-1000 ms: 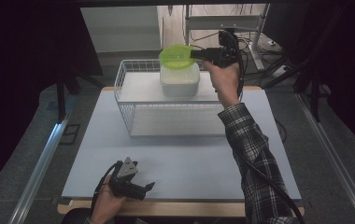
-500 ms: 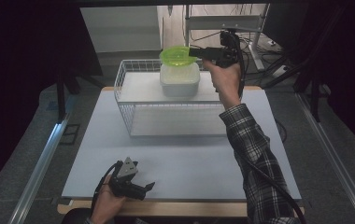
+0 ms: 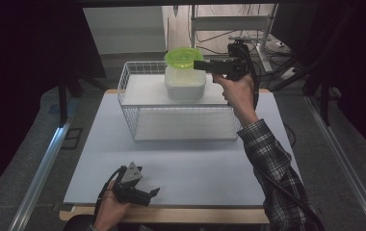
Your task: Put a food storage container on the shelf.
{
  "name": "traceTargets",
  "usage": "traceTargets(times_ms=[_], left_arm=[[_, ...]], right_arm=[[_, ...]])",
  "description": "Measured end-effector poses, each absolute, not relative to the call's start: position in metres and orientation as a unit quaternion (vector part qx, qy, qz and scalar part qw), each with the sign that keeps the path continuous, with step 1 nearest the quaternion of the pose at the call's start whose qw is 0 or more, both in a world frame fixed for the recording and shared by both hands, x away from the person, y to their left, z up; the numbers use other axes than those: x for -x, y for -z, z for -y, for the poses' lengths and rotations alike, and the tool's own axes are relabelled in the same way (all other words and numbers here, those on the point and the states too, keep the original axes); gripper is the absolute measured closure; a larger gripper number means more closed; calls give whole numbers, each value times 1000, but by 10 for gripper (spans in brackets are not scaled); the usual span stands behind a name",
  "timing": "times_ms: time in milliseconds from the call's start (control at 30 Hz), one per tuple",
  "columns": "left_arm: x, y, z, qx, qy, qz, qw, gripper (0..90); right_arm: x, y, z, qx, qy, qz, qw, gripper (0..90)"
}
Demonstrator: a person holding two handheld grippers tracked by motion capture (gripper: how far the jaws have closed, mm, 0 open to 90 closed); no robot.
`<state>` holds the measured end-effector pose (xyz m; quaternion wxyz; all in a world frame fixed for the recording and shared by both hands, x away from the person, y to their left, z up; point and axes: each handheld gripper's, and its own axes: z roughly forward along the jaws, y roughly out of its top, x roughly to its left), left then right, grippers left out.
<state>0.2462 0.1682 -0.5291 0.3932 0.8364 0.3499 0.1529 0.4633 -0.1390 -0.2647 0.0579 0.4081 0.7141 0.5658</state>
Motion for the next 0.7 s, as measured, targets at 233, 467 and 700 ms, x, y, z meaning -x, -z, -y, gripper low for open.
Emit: traceTargets(times_ms=[233,467,700], left_arm=[[-246,529,-169,-834,-153,-351,398,14],[-246,528,-169,-832,-153,-352,402,14],[-246,529,-169,-832,-154,-352,401,14]], right_arm=[[-448,272,142,-386,-559,-730,71,124],[-431,283,142,-360,-544,-751,103,72],[-416,299,145,-346,-539,-761,100,59]])
